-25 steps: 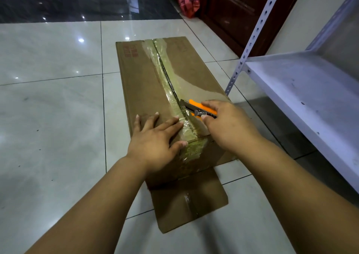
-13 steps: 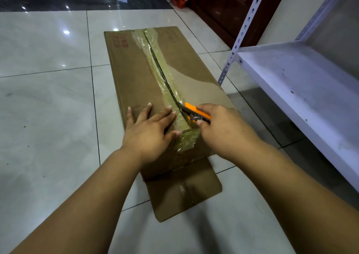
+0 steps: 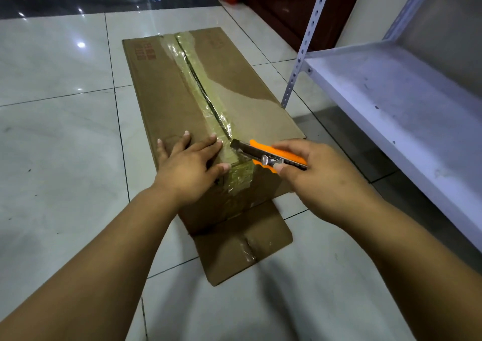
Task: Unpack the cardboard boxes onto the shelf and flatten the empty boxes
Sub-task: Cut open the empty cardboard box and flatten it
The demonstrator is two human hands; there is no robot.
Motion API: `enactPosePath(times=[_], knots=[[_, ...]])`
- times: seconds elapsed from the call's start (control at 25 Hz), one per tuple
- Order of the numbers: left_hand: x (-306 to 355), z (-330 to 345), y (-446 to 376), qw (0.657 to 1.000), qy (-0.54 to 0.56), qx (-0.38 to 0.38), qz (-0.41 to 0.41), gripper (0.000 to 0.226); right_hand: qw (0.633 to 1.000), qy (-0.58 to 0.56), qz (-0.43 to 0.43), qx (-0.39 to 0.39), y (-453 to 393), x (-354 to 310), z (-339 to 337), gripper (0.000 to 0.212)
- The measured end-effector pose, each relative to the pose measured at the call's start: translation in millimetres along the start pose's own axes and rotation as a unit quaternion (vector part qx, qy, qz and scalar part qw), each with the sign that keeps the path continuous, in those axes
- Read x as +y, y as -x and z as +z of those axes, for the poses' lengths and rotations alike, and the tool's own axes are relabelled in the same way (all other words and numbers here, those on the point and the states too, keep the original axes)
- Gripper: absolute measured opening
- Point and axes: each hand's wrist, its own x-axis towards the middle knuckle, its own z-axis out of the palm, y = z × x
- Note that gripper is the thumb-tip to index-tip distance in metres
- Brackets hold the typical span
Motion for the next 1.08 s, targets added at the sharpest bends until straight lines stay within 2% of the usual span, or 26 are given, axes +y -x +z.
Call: enactPosePath(times=[0.2,0.36,0.44,0.56,0.72,0.88,1.08], knots=[[16.0,1.8,11.7,0.999,0.035,-0.007,-0.02,0.057,0.983,-0.168,0.032,0.07,-12.0,13.2,8.0,0.037],[25.3,-2.2,15.4,0.999,0.021,-0.024,-0.022,0.053,0.978,-0.193,0.057,0.058,-27.0,18.3,24.9,0.042],[21.8,-5.0,11.1,1.0,-0.011,0.005,-0.007,0.047,0.98,-0.178,0.067,0.058,-35.9,20.9,31.7,0.051],[10.8,-6.8,-5.6,0.999,-0.014,0.041,0.03,0.045,0.994,-0.066,0.049,0.073,-49.5,24.3,34.2,0.045],[0.9,-5.2,-33.1,0.996,-0.035,0.018,0.084,0.052,0.998,0.013,0.028,0.058,-63.2,19.9,36.2,0.039],[-6.8,-9.4,-48.7,0.992,-0.03,-0.004,0.125,0.085,0.995,0.092,0.009,0.033,-76.6,16.0,40.2,0.034],[-6.7,-23.2,-70.5,0.982,-0.117,-0.061,0.135,0.094,0.995,0.077,0.014,0.055,-88.0,22.4,42.8,0.032]])
